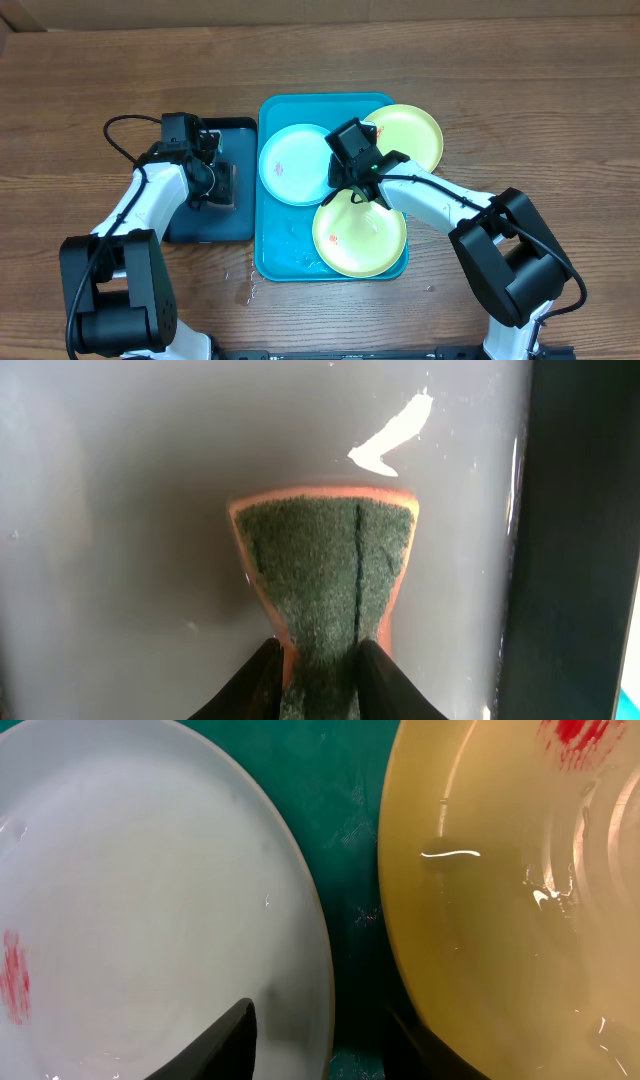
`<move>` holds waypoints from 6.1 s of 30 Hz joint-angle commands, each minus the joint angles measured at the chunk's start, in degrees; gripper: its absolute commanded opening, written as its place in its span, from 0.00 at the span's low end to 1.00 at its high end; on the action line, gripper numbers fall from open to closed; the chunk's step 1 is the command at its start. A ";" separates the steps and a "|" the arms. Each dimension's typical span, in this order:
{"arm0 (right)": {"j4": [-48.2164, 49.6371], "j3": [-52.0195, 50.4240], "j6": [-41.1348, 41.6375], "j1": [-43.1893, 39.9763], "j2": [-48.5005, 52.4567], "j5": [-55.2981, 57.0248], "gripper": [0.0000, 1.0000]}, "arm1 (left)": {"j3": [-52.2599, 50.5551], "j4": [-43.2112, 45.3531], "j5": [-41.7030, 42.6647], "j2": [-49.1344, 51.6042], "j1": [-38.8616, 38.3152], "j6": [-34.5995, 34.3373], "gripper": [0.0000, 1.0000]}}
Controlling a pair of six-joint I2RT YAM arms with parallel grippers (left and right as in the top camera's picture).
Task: Clean dirty plates on tray and stack at the side
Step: 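Close the left gripper on the sponge and lift it, then carry the sponge with the left gripper over the white plate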
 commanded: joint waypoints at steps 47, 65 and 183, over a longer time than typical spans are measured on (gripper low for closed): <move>5.20 1.05 -1.90 0.11 0.04 5.38 0.19 | -2.93 3.80 0.44 0.44 -0.44 0.46 0.09; 4.90 1.03 -1.88 0.11 0.04 5.60 0.12 | -2.93 3.30 0.44 0.44 -0.44 0.46 0.10; -2.97 -0.59 3.10 0.11 -1.20 -0.52 0.04 | 19.52 -11.65 8.22 -2.99 -15.93 -14.84 0.04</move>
